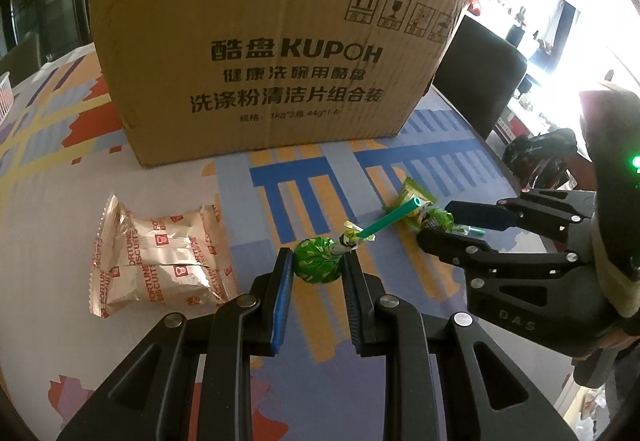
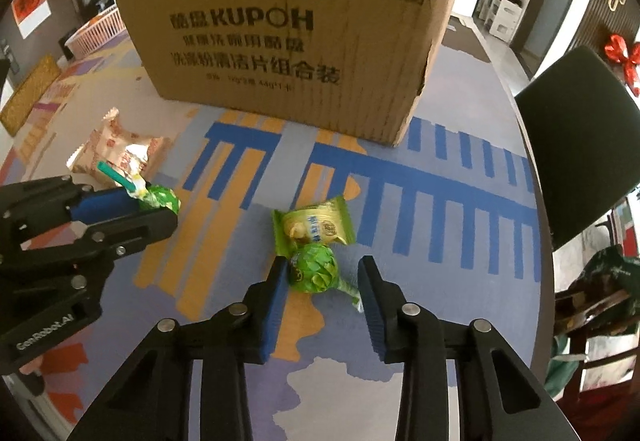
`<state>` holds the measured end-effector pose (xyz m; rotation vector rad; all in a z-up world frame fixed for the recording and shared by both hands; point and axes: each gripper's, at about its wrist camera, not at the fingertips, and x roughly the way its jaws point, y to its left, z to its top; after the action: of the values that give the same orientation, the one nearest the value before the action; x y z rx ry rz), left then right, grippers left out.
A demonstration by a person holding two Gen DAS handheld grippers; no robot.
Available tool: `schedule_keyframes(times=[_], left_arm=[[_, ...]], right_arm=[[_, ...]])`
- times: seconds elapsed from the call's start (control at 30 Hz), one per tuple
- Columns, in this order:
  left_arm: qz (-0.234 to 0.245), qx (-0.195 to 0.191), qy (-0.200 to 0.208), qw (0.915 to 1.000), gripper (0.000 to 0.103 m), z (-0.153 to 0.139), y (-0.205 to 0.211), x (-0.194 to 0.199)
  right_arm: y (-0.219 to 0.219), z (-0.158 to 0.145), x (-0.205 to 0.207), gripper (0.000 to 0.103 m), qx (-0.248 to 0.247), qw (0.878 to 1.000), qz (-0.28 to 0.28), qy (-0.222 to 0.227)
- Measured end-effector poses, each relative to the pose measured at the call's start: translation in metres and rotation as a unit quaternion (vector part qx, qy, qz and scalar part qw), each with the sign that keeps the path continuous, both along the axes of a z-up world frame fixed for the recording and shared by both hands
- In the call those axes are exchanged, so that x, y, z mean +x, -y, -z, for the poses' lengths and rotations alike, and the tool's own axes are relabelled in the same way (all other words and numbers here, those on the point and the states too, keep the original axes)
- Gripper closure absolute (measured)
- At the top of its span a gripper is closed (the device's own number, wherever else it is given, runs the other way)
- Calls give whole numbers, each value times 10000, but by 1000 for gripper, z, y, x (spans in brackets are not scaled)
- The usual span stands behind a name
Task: Organize snacks
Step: 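Grasp a green lollipop with the left gripper while the right gripper grasps another green lollipop, then carry both lollipops over the cardboard box and open the grippers to drop them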
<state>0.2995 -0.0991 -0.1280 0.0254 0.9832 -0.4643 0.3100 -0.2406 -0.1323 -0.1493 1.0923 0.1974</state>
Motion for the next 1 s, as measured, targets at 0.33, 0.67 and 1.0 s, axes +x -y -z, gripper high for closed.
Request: schedule_keyframes(times=[0.33,0.67,1.0], left_arm=[[-67,-11,154,9999,78,-17,-5,-7],[-87,-148,535,9984,78,-55,-8,-15],[-197,-151,1086,9938,78,-103,-16,-2]], right_arm=[[2,-13,-12,77,94,9995,184,256],[3,-54,-29,77,311,9960,288,793],[-6,-105,-20,77,623,9877,334,1396]])
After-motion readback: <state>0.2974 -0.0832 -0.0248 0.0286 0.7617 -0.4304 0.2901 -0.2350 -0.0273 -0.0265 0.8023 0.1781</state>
